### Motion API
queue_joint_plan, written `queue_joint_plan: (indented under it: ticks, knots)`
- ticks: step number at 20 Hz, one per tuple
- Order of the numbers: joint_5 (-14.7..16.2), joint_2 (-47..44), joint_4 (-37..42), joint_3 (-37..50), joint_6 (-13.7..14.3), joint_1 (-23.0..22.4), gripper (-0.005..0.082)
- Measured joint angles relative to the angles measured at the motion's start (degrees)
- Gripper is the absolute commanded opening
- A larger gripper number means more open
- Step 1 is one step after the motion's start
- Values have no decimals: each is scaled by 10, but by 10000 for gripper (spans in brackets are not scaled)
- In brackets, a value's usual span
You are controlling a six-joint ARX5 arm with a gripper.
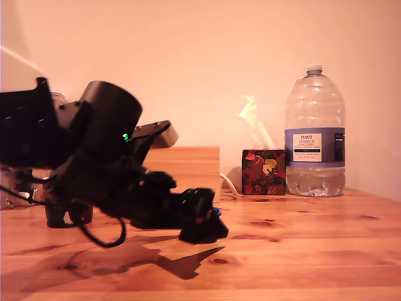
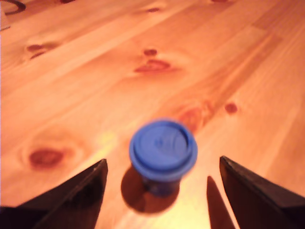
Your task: Pick up the coffee capsules from the table one by one and drop them inside the nearest coffee cup
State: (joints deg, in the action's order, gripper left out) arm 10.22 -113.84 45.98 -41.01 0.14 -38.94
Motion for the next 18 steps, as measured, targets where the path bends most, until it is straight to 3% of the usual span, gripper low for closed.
queue_joint_plan:
  ticks: [3, 5, 11, 18]
  knots:
    - [-3, 0, -21, -3, 0, 0, 669]
    - [-5, 0, -29, -6, -2, 0, 618]
    - [-7, -3, -61, -35, -5, -1, 251]
    - [-7, -3, -72, -35, -1, -1, 158]
